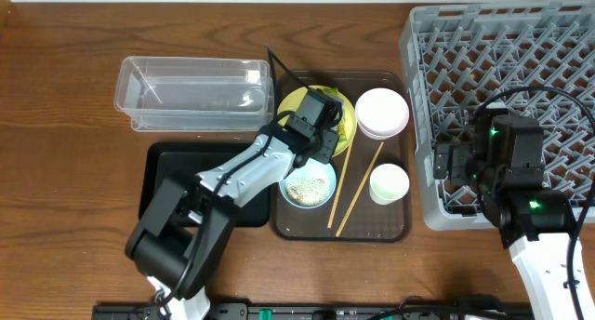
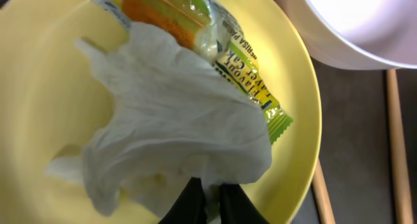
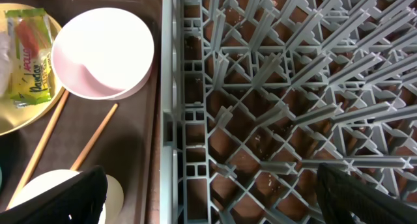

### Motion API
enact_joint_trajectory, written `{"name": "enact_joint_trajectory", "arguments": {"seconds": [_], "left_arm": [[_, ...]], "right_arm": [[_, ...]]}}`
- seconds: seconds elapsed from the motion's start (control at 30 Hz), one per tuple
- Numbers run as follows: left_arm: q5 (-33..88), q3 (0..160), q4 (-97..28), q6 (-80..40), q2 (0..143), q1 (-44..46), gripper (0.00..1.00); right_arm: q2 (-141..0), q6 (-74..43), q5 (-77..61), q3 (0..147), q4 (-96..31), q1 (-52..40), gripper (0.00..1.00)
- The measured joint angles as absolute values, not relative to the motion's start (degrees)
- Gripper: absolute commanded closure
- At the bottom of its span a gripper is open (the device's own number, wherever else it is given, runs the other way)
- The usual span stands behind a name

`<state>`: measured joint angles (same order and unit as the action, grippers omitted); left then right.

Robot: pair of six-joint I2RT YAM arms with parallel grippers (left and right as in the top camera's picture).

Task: Sort waste into correct bins and load items into the dishwasher rack
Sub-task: 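Carry the tissue left and release it into the clear container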

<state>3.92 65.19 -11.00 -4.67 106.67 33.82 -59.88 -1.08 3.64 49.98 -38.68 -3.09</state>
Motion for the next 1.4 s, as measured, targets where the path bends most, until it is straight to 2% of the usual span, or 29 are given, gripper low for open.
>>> {"name": "enact_joint_trajectory", "arguments": {"seconds": [0.2, 0.43, 0.47, 0.6, 0.67, 0.87, 1.1, 1.4], "left_arm": [[0.7, 65.2, -16.3, -4.7, 95.7, 30.5, 0.89], [-4.0, 65.7, -20.0, -4.7, 86.1, 20.7, 0.87], [-4.6, 65.7, -20.1, -4.7, 86.1, 19.4, 0.83], [-5.5, 65.7, -20.2, -4.5, 88.1, 15.0, 0.46], [-5.6, 65.7, -20.2, -4.8, 89.0, 14.1, 0.42], [1.8, 65.7, -19.7, -4.9, 89.6, 15.5, 0.41], [10.1, 65.7, -17.1, -4.9, 90.9, 24.2, 0.41], [8.8, 65.7, -10.2, -9.3, 104.4, 32.0, 0.41]], "right_arm": [[-59.9, -1.1, 3.6, 50.0, -38.8, -3.1, 0.01], [-59.9, -1.1, 3.6, 50.0, -38.8, -3.1, 0.01], [-59.9, -1.1, 3.6, 50.0, -38.8, -3.1, 0.01], [-59.9, -1.1, 3.6, 50.0, -38.8, -3.1, 0.01], [-59.9, -1.1, 3.6, 50.0, -38.8, -3.1, 0.01], [-59.9, -1.1, 3.6, 50.0, -38.8, -3.1, 0.01], [-59.9, -1.1, 3.6, 50.0, -38.8, -3.1, 0.01], [-59.9, -1.1, 3.6, 50.1, -38.8, -3.1, 0.01]]}}
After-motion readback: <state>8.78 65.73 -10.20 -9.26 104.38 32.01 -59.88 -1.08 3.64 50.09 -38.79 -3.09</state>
